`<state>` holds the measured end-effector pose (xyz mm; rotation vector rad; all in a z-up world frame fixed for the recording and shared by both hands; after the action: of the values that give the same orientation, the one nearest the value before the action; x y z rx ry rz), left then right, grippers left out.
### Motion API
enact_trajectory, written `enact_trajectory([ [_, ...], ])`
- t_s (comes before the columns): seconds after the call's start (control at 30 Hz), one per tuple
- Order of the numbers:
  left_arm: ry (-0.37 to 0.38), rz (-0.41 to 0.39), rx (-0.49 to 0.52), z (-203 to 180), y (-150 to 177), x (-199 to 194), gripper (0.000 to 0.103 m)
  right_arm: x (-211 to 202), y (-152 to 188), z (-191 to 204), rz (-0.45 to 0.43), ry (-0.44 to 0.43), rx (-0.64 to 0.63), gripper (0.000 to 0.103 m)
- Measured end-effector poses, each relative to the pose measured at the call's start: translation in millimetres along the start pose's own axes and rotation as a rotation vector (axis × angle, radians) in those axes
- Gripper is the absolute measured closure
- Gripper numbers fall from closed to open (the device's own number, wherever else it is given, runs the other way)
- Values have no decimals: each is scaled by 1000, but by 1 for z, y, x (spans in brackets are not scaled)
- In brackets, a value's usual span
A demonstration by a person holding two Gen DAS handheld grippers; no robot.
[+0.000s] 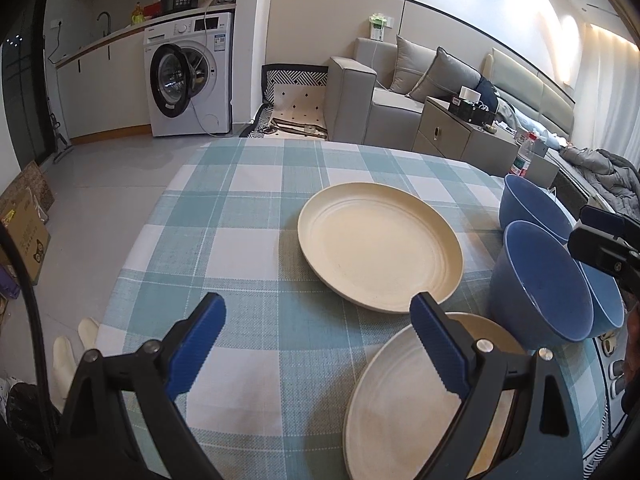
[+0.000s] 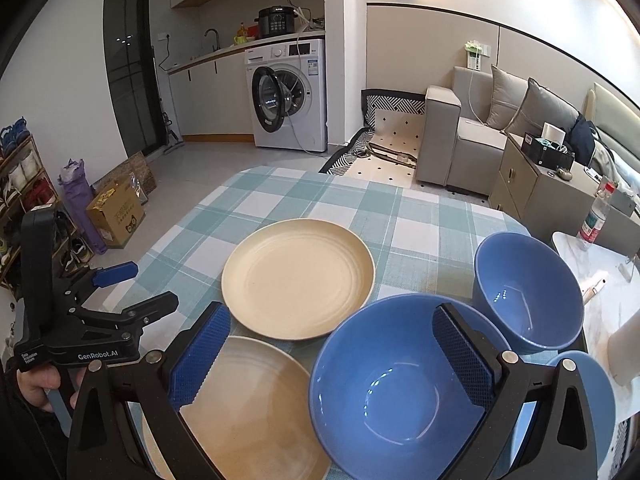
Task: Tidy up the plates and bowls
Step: 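Withdraw the left tool toward another cream plate while the right tool moves toward the blue bowls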
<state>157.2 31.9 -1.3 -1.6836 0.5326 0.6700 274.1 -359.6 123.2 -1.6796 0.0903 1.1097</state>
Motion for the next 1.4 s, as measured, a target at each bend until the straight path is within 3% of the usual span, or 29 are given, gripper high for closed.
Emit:
enact_trajectory([
  [0.37,10,38,-16,0,-10,22,9,32,-19,-14,27,52,-19,1],
  [1.0,-49,108,-26,8,-19,64,9,82,-41,-31,99,48,14,1],
  [1.4,-111,171,-35,18,-16,99,9,108,-37,-28,154,43,-7,1],
])
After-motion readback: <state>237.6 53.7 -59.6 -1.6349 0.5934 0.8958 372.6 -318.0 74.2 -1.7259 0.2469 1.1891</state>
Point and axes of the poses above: each gripper's, at about its wrist camera, not at the fingertips, and x roughly the way its jaws point, z to its left, y to its underside, the point moved 3 cm from there along x, roughly the way its jaws point, and after that the axes turned 1 degree about -x, right-handed, at the moved point
